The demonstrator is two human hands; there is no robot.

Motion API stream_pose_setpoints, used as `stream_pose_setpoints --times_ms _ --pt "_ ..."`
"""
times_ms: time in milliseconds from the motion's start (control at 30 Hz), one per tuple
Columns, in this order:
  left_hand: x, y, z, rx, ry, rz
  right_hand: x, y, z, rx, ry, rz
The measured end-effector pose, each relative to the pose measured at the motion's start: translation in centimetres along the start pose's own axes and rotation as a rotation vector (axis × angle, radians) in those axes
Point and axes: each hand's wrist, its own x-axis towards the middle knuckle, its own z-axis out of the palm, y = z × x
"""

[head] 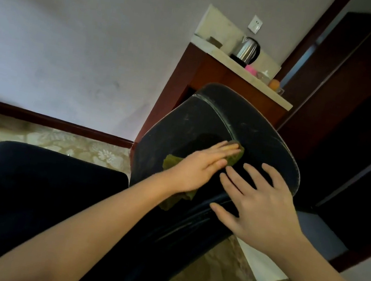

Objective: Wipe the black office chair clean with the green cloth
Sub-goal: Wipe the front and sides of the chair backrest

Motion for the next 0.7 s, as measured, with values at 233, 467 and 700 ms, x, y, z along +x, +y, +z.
stream_pose_setpoints --times_ms 233,467,700 --pt "2.8 -3.7 -1.8 0.081 0.087 -0.207 0.1 -0.2 0.2 -0.007 0.02 0.0" --pt "-2.0 0.4 -0.2 -0.067 0.014 -0.015 0.1 -0.4 0.5 0.061 0.16 0.034" --pt "0.6 1.0 -1.4 0.257 -0.065 0.044 0.1 -0.4 1.3 0.049 0.205 0.032"
